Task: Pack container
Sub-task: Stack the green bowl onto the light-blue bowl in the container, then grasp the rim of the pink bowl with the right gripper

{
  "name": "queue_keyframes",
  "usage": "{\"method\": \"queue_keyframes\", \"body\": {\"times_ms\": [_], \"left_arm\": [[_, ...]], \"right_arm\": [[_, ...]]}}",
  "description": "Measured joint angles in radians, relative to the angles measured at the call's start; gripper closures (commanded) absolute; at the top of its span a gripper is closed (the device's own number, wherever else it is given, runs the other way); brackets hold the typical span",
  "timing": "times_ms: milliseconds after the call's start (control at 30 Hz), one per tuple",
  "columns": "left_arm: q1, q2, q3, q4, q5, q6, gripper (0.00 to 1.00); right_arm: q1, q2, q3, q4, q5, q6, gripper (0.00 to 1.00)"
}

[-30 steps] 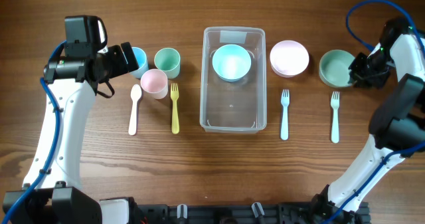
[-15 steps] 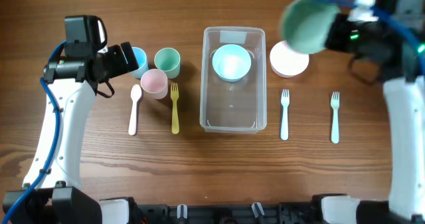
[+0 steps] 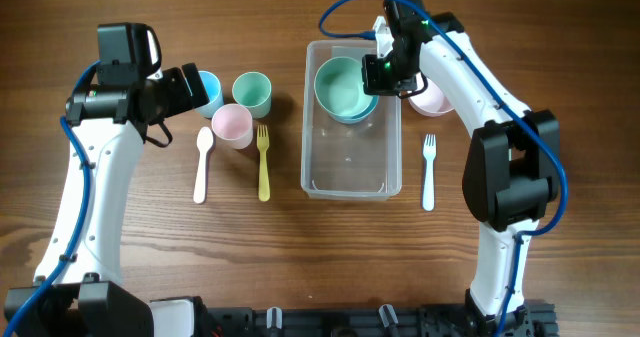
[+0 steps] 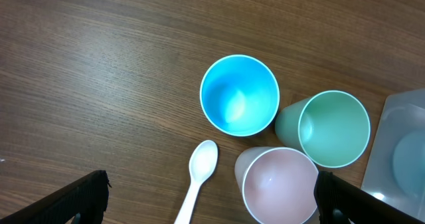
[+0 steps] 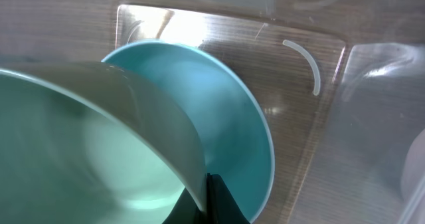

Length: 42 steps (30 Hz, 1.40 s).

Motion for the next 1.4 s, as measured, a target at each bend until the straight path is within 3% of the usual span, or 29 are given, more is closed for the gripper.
{"method": "queue_keyframes", "body": {"times_ms": [267,300,333,433,567,700,767,833,933,1100,1200,1233,1267,1400], "left_arm": [[0.000,0.000,0.000,0.000,0.000,0.000,0.00],[0.000,0.000,0.000,0.000,0.000,0.000,0.00],[0.000,0.000,0.000,0.000,0.000,0.000,0.00],[0.000,0.000,0.000,0.000,0.000,0.000,0.00],[0.000,0.000,0.000,0.000,0.000,0.000,0.00],[0.000,0.000,0.000,0.000,0.000,0.000,0.00],[0.000,0.000,0.000,0.000,0.000,0.000,0.00],[0.000,0.000,0.000,0.000,0.000,0.000,0.00],[0.000,0.000,0.000,0.000,0.000,0.000,0.00],[0.000,0.000,0.000,0.000,0.000,0.000,0.00],[0.000,0.000,0.000,0.000,0.000,0.000,0.00],[0.000,0.000,0.000,0.000,0.000,0.000,0.00],[0.000,0.000,0.000,0.000,0.000,0.000,0.00],[0.000,0.000,0.000,0.000,0.000,0.000,0.00]], "right_arm": [[0.000,0.000,0.002,-0.042,0.095,0.016,0.96],[0.000,0.000,0.002,-0.045,0.105,0.016,0.88],[0.000,0.000,0.002,-0.050,0.116,0.019,0.65],[0.002,0.000,0.010,-0.051,0.123,0.015,0.65],[-0.005,-0.047,0.064,-0.075,0.124,-0.013,0.55],[-0.062,-0.317,0.144,-0.133,0.129,-0.020,0.52],[-0.164,-0.439,0.177,-0.224,0.172,-0.019,0.52],[-0.253,-0.447,0.164,-0.261,0.196,-0.018,0.54],[-0.345,-0.351,0.019,-0.253,0.219,-0.014,0.53],[-0.352,-0.135,-0.114,-0.189,0.222,-0.005,0.53],[-0.352,-0.051,-0.116,-0.142,0.220,0.002,0.62],[-0.352,-0.031,-0.117,-0.130,0.216,0.009,0.74],[-0.351,-0.026,-0.117,-0.122,0.214,0.008,0.79],[-0.351,-0.023,-0.117,-0.100,0.214,0.015,0.78]]}}
